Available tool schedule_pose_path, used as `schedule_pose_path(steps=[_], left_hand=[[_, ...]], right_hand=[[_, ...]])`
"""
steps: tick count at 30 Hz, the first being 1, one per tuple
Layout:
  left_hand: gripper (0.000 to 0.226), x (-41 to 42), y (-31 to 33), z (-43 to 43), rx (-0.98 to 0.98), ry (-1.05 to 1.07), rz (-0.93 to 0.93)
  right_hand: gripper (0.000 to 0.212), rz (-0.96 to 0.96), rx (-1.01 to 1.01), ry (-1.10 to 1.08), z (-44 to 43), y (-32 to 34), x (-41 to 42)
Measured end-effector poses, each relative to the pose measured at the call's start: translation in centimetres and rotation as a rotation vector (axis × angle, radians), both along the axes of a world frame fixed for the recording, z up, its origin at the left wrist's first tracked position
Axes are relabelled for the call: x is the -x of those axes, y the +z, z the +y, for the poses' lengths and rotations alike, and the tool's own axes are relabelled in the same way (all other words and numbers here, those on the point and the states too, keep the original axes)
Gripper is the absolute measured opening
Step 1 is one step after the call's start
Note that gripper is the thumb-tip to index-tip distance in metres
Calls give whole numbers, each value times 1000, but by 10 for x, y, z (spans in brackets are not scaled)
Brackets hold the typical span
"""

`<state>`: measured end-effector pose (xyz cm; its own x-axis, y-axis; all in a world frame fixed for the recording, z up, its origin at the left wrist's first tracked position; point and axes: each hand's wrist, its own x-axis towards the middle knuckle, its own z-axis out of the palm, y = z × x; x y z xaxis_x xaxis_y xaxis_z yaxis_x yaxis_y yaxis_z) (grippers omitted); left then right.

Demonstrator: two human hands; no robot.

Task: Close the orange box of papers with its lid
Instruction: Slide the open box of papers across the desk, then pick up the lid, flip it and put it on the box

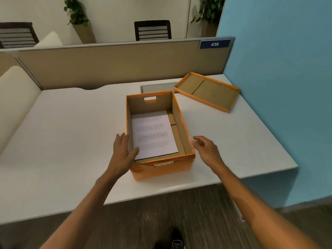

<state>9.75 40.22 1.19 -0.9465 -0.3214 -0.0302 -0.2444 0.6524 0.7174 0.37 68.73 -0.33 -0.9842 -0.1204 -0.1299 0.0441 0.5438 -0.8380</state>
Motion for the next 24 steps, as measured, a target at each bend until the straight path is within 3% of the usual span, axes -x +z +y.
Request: schedule_pose_path(steps=[8,16,24], left_hand=[[60,33,35,41,82,-232,125],[57,69,56,100,15,-425,163],[48,141,62,161,-28,-427,221]], right_hand=[[34,134,-42,-19,21,24,-7],[33,205,-54,-74,60,46,8],[30,218,-52,-111,109,46,71]])
